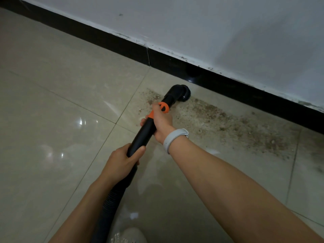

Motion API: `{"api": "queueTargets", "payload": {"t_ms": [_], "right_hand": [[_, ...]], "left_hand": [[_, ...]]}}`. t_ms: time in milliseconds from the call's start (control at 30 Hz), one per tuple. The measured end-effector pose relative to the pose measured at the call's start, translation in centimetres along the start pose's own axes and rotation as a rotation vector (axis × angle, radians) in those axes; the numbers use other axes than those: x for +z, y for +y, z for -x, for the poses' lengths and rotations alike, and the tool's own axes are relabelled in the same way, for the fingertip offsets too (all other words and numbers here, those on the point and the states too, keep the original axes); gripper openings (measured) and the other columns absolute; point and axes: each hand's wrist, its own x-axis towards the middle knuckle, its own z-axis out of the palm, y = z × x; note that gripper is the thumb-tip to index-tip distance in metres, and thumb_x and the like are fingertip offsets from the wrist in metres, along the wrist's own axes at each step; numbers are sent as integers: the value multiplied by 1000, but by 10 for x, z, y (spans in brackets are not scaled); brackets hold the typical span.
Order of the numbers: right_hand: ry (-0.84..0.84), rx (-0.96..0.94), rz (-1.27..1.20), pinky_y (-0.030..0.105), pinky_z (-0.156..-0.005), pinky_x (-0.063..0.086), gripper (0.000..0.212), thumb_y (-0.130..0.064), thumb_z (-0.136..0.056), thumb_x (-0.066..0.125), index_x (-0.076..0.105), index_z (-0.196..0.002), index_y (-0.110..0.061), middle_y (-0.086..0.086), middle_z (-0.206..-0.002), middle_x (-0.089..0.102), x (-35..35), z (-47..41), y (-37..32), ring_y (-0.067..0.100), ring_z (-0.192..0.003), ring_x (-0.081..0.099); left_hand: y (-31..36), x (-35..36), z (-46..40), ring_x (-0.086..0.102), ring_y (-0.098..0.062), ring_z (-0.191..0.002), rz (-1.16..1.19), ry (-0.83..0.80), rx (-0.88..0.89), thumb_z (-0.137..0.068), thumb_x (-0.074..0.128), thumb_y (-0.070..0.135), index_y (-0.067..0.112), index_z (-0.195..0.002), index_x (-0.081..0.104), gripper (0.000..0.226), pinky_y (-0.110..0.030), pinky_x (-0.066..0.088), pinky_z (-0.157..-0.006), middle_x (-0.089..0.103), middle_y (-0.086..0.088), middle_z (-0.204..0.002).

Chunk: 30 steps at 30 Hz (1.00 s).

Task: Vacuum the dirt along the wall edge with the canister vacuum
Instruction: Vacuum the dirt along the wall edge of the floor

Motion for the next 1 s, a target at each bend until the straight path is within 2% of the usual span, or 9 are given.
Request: {"api": "queueTargets", "payload": {"t_ms": [200,367,567,667,800,1000], "right_hand": [[36,1,-48,31,-52,53,20,-26,-92,55,46,-83,-11,8,-68,49,-22,9,-6,19,-42,52],[66,-16,-117,29,-50,52,22,-27,-92,56,46,-82,-10,9,-69,48,-45,16,-10,20,-46,51],[115,-50,-175,28,-46,52,23,-27,-92,55,48,-81,-8,7,-61,53,-71,22,-17,17,-36,55],[140,-58,-207,27,-46,53,23,-29,-93,54,49,-84,-8,7,-62,53,-83,23,-20,16,-36,55],[175,-82,-257,26,-46,52,25,-27,-93,54,48,-76,-10,5,-60,51,-97,26,-22,14,-35,53],[225,-100,-309,27,-48,52,24,-25,-92,54,48,-76,-10,7,-63,51,-115,29,-27,14,-36,52]], "left_hand": [[11,10,4,62,-6,-53,-5,-68,18,-88,58,42,17,-76,60,28,-22,47,-55,66,1,-61],[19,22,4,63,-8,-53,-23,-125,39,-89,57,41,14,-76,61,30,-23,49,-56,68,3,-62],[33,35,2,63,-10,-54,-60,-198,91,-90,56,40,14,-74,61,31,-29,51,-61,68,2,-63],[42,42,1,63,-10,-54,-81,-223,108,-90,56,39,15,-73,61,30,-29,51,-61,67,1,-62],[52,50,1,63,-12,-54,-94,-261,115,-90,57,38,15,-72,60,29,-28,50,-60,67,0,-61],[64,61,0,64,-14,-58,-141,-306,146,-90,57,38,13,-73,61,30,-32,51,-65,66,-1,-62]]}}
